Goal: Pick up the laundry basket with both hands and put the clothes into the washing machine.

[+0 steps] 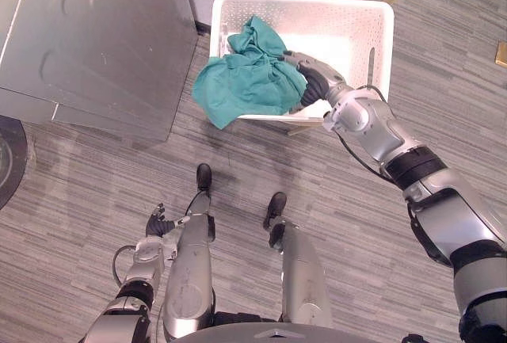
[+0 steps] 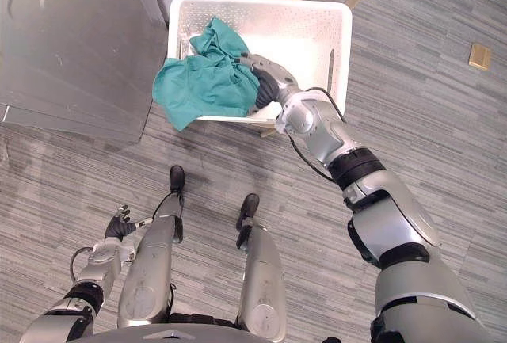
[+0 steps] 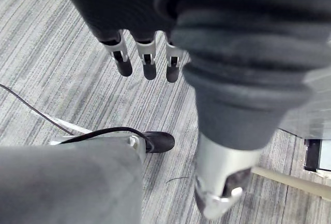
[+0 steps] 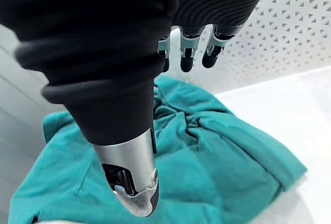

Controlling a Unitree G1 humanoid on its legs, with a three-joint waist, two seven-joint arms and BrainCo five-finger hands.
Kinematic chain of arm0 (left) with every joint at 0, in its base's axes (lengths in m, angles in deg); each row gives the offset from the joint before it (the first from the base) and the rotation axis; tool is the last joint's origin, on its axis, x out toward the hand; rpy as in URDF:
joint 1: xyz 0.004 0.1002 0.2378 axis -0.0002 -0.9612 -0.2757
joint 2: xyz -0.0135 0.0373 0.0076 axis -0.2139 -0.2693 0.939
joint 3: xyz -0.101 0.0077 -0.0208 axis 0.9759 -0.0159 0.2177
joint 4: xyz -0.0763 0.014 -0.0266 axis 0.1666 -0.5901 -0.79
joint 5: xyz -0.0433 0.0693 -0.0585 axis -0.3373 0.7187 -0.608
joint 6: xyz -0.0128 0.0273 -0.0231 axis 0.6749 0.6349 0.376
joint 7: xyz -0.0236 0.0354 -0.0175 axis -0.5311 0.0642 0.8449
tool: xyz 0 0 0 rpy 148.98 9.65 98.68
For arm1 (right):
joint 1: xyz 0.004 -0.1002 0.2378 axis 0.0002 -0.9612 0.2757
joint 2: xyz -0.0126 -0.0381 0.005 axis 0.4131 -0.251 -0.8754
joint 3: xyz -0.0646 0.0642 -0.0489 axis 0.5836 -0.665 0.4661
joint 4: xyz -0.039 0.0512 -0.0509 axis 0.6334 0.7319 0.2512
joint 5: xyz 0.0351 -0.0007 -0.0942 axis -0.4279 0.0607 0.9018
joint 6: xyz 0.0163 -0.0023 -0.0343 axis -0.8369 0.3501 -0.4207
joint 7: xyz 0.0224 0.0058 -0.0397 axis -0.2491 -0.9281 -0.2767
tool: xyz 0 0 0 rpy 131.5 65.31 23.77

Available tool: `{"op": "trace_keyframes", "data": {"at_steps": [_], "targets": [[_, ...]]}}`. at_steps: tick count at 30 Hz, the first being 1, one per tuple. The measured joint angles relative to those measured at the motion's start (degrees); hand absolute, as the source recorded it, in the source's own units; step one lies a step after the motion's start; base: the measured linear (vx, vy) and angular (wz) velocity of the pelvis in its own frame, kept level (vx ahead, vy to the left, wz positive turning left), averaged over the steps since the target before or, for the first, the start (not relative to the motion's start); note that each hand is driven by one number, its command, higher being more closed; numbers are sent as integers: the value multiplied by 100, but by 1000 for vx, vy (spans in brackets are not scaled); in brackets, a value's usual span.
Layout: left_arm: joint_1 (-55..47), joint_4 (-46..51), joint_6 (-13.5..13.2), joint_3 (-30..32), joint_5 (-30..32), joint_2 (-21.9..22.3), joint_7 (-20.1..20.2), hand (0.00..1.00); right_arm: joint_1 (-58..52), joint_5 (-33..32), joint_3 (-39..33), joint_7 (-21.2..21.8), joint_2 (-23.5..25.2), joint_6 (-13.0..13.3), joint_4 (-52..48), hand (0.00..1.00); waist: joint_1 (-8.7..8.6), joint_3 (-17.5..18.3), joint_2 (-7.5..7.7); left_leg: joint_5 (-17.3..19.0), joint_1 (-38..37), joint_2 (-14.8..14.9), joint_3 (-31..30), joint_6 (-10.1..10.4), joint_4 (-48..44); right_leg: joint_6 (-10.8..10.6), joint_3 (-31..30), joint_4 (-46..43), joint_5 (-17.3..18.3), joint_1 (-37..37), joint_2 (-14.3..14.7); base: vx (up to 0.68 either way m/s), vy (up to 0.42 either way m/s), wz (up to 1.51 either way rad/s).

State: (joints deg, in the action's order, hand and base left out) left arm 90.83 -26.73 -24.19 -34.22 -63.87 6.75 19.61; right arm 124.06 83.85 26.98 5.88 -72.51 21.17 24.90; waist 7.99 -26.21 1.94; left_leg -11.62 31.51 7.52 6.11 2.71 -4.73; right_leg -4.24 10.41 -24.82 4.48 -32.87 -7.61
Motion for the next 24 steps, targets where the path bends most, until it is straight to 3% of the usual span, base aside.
{"op": "trace_keyframes", "data": {"at_steps": [11,24], "targets": [[76,34,-8,-27,-82,188,-59,0,95,-2,-242,-156,5,-52,-570,0,-14,-1,3,-87,41,-21,-62,-6,128,7,-7,-7,30,-59,10,15,-58,4],[81,206,-66,-315,-94,98,-108,0,777,4,212,-84,-50,-16,180,0,43,11,18,-298,349,-14,-160,46,312,30,79,-100,54,-435,33,2,-61,4]]}}
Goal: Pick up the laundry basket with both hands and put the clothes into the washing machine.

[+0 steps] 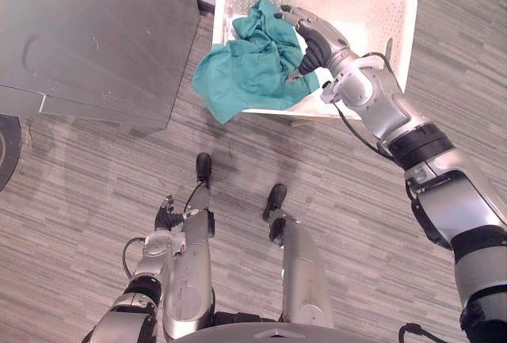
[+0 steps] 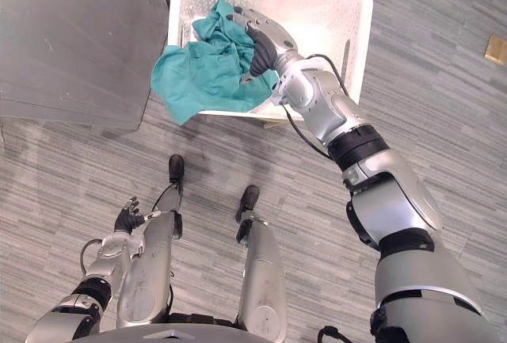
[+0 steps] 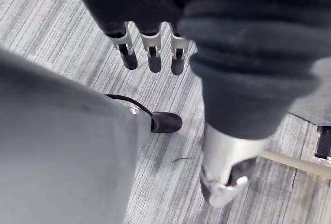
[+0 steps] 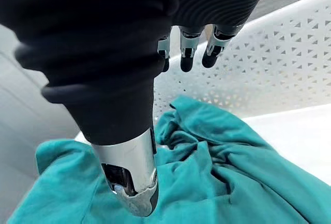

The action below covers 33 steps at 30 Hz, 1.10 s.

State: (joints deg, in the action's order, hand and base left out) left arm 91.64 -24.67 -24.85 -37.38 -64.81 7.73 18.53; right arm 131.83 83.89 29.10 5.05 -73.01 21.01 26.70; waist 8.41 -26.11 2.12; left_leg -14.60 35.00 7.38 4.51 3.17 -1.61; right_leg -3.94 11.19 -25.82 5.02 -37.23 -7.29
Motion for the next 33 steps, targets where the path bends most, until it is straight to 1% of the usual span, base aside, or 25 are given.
{"op": "trace_keyframes", "data": {"at_steps": [4,7,10,12,17,24,28,30,33], "targets": [[3,49,-16,-98,-1,19,-71,0,-2,5,86,8,5,-22,284,0,47,0,-1,-3,38,-37,-29,2,-2,5,3,-133,87,-74,-47,17,-59,8],[3,70,-68,-98,-2,18,-111,0,-4,24,85,9,3,-76,309,0,32,1,-2,41,141,-28,-124,20,-12,11,79,-142,111,-116,-62,9,-49,11],[3,228,-81,-98,-11,46,-119,0,8,104,84,3,16,-92,312,0,79,3,-4,41,314,-33,-127,21,-51,11,82,-182,111,-284,-79,10,-43,4],[5,289,-88,-94,-62,87,-126,0,8,193,87,3,40,-104,328,0,81,3,-4,-16,446,-42,-141,7,-95,11,110,-200,111,-384,-101,26,-42,7],[8,533,-125,-92,-119,157,-195,0,160,217,86,-17,61,-121,327,0,79,4,-6,-9,631,-50,-163,6,-158,11,160,-203,110,-506,-126,23,-43,5],[8,918,-186,-83,-232,284,-260,0,434,214,71,-222,78,-132,300,0,90,8,-11,55,997,-46,-273,11,-366,11,297,-202,109,-678,-140,20,-45,7],[8,1003,-209,-70,-234,311,-271,0,483,214,56,-235,79,-158,292,0,98,8,-12,75,1112,-33,-309,4,-437,21,389,-188,115,-698,-144,28,-51,9],[7,1101,-213,38,-239,370,-284,0,605,211,30,-243,80,-226,293,0,107,9,-14,145,1252,-26,-309,-4,-576,20,392,-185,113,-773,-144,17,-52,0],[17,1196,-241,97,-331,393,-326,0,728,208,-61,-255,80,-245,309,0,105,11,-18,167,1456,-10,-319,-14,-686,24,425,-188,102,-903,-141,10,-46,0]]}}
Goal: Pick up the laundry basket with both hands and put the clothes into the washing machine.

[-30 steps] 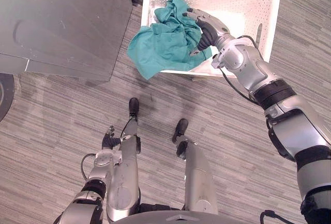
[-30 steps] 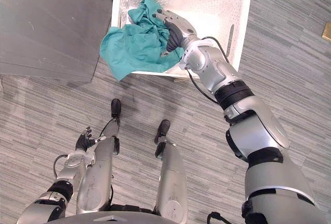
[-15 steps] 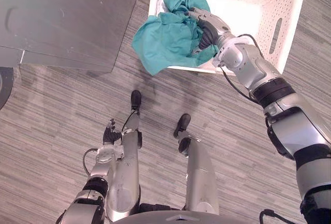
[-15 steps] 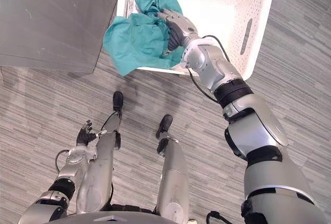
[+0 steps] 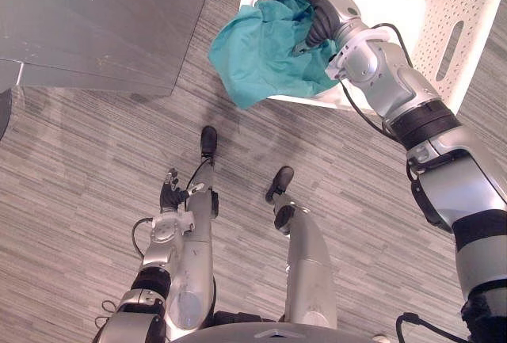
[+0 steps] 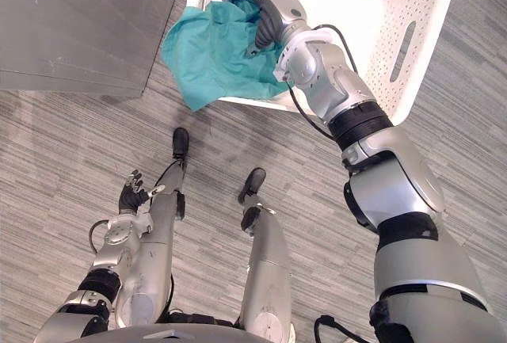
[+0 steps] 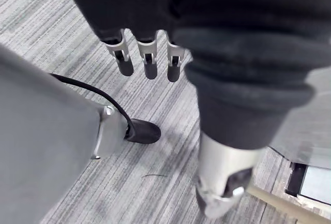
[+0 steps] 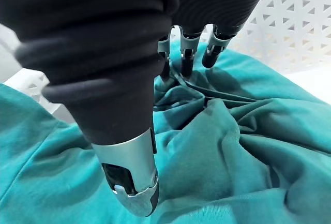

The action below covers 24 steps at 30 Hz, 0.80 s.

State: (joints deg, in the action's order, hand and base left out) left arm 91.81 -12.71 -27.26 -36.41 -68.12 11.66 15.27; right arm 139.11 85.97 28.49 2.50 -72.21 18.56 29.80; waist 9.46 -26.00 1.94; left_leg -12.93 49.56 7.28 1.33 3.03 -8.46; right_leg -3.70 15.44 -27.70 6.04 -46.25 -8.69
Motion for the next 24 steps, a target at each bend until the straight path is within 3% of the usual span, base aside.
{"op": "trace_keyframes", "data": {"at_steps": [13,14,24], "targets": [[40,202,-78,64,-130,63,-25,0,2,15,-139,18,44,-2,502,0,47,7,-13,160,383,26,-70,-10,-353,3,109,-34,5,-169,-2,14,-59,2],[40,204,-78,63,-130,67,-23,0,3,20,-137,27,44,1,551,100,49,7,-13,163,382,26,-70,-9,-353,6,109,-36,8,-169,-2,15,-61,1],[48,221,-80,65,-134,64,3,0,91,244,115,60,27,3,669,100,31,19,-24,290,438,67,-6,-25,-466,19,129,-52,17,-168,-3,9,-57,0]]}}
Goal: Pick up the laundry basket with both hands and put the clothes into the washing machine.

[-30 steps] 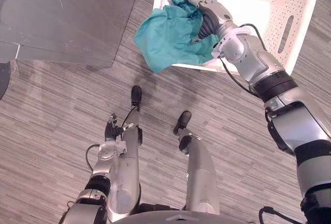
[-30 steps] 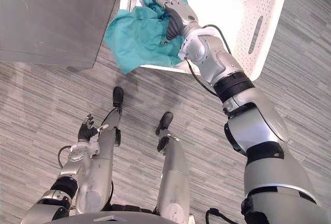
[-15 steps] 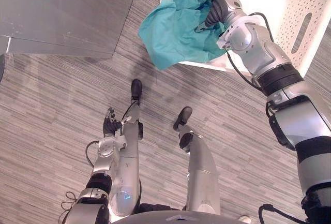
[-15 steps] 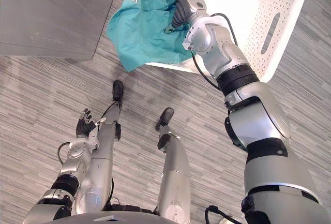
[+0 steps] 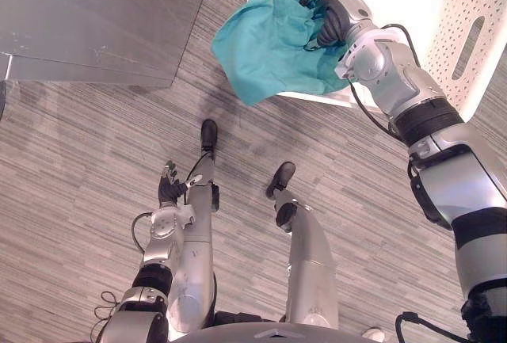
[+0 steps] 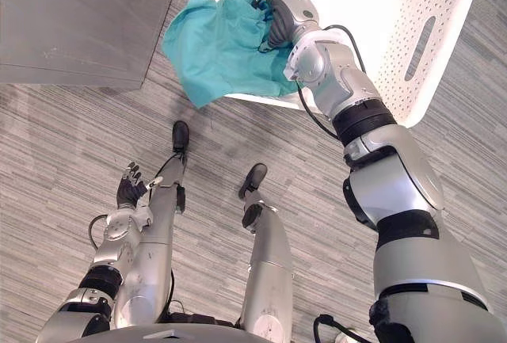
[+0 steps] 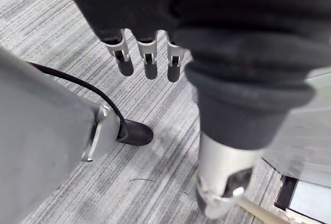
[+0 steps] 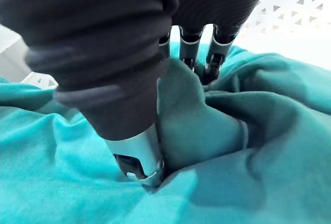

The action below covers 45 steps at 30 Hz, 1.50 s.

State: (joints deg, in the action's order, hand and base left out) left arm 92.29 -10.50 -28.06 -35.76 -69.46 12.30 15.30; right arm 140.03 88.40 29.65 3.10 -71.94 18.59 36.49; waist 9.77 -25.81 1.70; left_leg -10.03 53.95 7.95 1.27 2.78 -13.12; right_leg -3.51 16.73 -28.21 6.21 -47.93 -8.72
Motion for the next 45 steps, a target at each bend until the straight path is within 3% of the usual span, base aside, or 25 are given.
{"op": "trace_keyframes", "data": {"at_steps": [19,23,28,32,35,42,45], "targets": [[15,1,4,1,-158,10,-2,0,-8,194,-48,-5,17,-11,205,100,32,0,0,-78,9,7,5,-9,14,5,36,9,7,10,0,7,-46,1],[17,0,5,31,-216,21,-13,0,-35,-224,-674,-52,255,-217,370,100,17,0,0,-86,8,7,4,-9,16,5,39,8,6,10,0,0,0,0],[28,6,5,124,-327,88,-36,0,-198,-2092,-2061,-300,396,-353,447,100,15,0,0,-99,5,6,6,-9,18,5,42,7,7,11,-3,0,0,0],[28,16,13,213,-445,143,-62,0,-230,-4271,-3175,-767,617,-313,465,100,-49,0,-1,-105,-13,8,17,-5,18,5,31,3,6,15,-3,0,0,0],[28,63,19,221,-451,213,-91,0,-229,-5411,-3651,-956,710,-205,458,100,-64,1,-2,-105,-28,16,31,-5,16,5,19,2,6,20,-2,0,0,0],[27,77,67,206,-659,300,-287,0,-236,-6905,-4195,-1191,1135,99,8,100,-101,15,-30,-104,-112,28,53,-4,-3,5,-1,11,4,98,5,1,-8,0],[27,70,105,188,-662,304,-294,0,-299,-7470,-4372,-1307,1494,477,-1031,100,-154,15,-38,-97,-195,40,68,2,-15,7,-11,7,4,181,11,6,-68,-2]]}}
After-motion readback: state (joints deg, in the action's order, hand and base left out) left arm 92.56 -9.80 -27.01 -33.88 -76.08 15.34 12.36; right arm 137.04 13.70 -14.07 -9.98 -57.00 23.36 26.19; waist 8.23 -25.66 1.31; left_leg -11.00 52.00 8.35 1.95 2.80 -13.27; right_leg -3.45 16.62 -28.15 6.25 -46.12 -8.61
